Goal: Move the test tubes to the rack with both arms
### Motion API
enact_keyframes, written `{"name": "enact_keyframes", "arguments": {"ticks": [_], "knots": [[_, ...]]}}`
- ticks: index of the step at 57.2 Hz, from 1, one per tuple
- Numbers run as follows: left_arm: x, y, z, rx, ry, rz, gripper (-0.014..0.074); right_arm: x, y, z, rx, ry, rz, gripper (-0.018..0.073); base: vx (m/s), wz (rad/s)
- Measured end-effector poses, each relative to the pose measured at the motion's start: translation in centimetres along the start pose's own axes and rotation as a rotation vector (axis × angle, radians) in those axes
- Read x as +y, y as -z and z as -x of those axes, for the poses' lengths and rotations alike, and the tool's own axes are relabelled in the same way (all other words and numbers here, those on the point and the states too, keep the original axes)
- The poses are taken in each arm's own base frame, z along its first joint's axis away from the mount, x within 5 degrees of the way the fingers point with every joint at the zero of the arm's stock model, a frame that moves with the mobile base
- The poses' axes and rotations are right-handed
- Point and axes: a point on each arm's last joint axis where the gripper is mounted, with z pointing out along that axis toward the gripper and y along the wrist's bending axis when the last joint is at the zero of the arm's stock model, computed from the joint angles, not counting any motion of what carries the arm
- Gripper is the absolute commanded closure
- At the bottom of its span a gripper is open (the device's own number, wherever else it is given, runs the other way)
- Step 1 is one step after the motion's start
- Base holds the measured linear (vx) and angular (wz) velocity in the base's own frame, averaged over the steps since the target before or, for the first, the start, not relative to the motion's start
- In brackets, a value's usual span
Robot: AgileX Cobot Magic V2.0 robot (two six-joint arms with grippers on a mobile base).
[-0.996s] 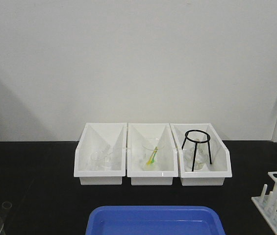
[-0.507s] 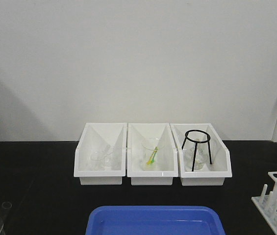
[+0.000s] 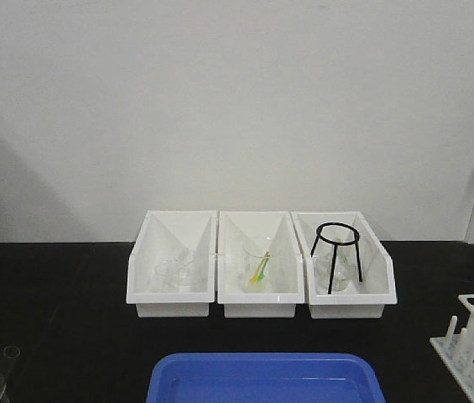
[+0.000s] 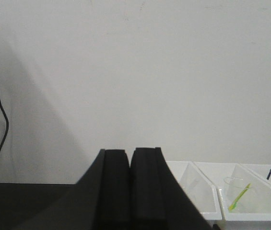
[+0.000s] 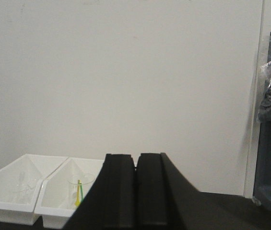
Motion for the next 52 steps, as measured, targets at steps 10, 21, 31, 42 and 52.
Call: {"name": "enact_keyframes", "arguments": {"ticks": [10,21,31,42,52], "knots": [[-0.1,-6.6,0.9,0.193,-0.057,0.022,0.0615,0.0,-7.1,1.0,0.162,0.020,0.011,0.0567,0.00,0.00],[-0.1,-8.0,0.2,0.231,-0.062,0.022,0.0584,0.1,-9.0,-0.7,0.252,0.019,0.017,0.0542,0.00,0.00],[-0.1,-8.1,0.3,0.216,-0.103,0.013,0.0459,0.1,-9.2,-0.8,0.255,0.019,0.018,0.0414,0.00,0.00],[-0.1,-8.2,0.4,0.208,-0.187,0.003,0.0211,0.1,-9.2,-0.8,0.253,0.021,0.018,0.0140,0.00,0.00],[-0.1,-8.2,0.4,0.212,-0.289,-0.008,0.0074,0.1,-9.2,-0.7,0.237,0.021,0.018,-0.0050,0.00,0.00]]}}
